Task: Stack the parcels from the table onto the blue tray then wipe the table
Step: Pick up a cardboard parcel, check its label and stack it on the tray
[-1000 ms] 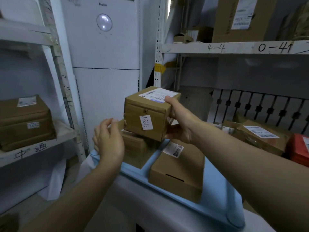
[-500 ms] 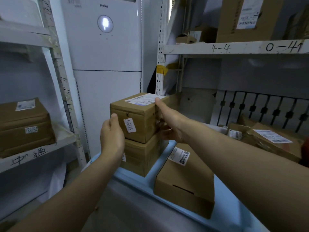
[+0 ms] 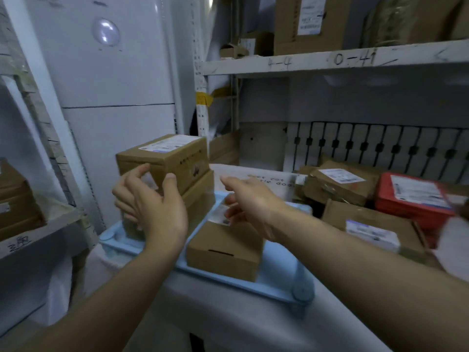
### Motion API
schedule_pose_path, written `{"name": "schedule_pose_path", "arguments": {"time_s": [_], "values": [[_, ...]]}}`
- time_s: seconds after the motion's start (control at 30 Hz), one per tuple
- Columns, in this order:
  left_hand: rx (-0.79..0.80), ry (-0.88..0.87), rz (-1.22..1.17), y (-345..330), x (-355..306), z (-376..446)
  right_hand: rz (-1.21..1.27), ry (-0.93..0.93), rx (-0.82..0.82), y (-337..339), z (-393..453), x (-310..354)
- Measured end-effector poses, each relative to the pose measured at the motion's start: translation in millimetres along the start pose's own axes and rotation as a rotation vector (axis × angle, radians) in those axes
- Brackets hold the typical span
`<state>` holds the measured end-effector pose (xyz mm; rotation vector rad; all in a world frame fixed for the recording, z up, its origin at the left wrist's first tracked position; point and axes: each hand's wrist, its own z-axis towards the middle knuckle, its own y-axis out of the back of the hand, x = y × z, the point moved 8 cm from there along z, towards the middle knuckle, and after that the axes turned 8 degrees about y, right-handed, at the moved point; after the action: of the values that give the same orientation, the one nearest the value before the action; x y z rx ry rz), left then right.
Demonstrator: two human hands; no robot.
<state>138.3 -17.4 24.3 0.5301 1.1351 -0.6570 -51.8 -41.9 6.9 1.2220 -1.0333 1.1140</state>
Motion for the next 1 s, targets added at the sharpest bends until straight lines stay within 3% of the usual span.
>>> {"name": "schedule_pose_path", "arguments": {"time_s": [0.33, 0.47, 0.73, 0.9, 1.0], "values": [[0.646, -0.052, -0.080, -105.9, -57.0, -168.2, -0.033, 0.216, -0.200, 134.5, -139.6, -9.5], [0.816, 0.054, -0.022, -141.6, -55.0, -216.0, -0.069, 0.155, -0.387, 209.2, -172.5, -34.9], [0.963, 0.042, 0.137, -176.3, -52.9, -271.6, -0.047, -0.123, -0.641, 327.2, -215.1, -108.0], [0.969, -0.110, 0.156, -187.8, -89.2, -297.0, 0.065, -0.162, -0.748, 361.5, -214.2, -130.0], [1.117, -0.084, 0.068, -210.3, -103.5, -332.1, 0.162, -0.172, -0.908, 392.0, -217.3, -146.3]]}}
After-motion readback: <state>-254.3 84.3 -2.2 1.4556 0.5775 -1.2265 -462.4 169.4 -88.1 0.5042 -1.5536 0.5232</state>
